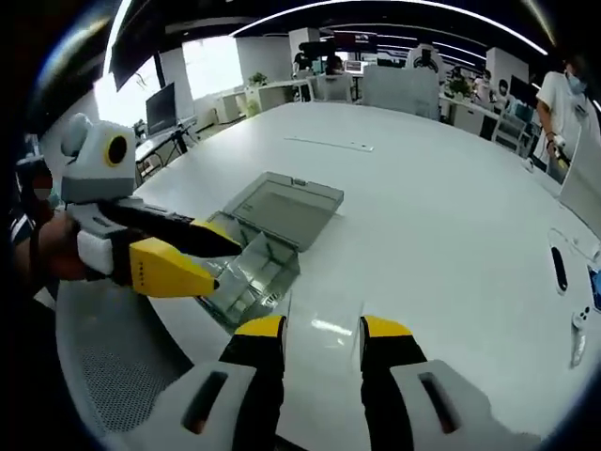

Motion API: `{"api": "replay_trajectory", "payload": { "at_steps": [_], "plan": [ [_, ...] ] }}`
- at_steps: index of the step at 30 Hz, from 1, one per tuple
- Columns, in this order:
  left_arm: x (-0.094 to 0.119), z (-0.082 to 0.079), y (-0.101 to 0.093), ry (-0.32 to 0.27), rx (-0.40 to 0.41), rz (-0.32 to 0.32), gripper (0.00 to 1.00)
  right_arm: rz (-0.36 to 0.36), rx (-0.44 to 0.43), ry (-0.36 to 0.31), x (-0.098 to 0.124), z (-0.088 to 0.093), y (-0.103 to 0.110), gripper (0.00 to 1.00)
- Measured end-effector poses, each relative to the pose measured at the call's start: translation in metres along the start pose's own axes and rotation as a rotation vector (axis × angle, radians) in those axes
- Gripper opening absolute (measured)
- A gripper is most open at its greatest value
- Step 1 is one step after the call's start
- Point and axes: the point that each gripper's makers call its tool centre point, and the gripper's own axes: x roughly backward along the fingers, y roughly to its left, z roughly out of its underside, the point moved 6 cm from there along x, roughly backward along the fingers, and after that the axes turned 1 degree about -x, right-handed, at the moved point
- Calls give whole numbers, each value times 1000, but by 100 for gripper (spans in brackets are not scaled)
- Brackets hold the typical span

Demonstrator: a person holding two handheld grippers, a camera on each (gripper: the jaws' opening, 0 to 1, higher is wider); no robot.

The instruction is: Insert the divider into the dual guide fixture by aligning both edges with the guide slots and pushing it downward to the bottom, including one-sided entry, uneven engagement, binding, and posture correction.

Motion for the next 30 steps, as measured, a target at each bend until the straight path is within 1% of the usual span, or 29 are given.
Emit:
{"api": "replay_trajectory", "payload": {
  "at_steps": [6,10,12,16,19,21,24,30],
  "plan": [
    [2,0,2,-13,26,-6,27,-21,21,-17,-1,-5,10,27],
    [5,-1,3,-21,69,4,15,-37,43,-24,-1,-7,17,27],
    [5,1,3,-19,80,5,16,-44,50,-28,-1,-8,20,27],
    [4,5,2,-8,74,-1,15,-54,56,-39,-1,-11,23,27],
    [3,4,3,-12,89,3,15,-56,73,-53,-1,-13,26,27],
    [2,4,3,-17,102,5,14,-63,77,-49,-2,-14,28,27],
    [2,4,5,-24,112,-7,12,-68,83,-55,-2,-14,30,27],
    [3,5,5,-33,148,12,9,-82,82,-69,-1,-17,34,27]
  ]
}}
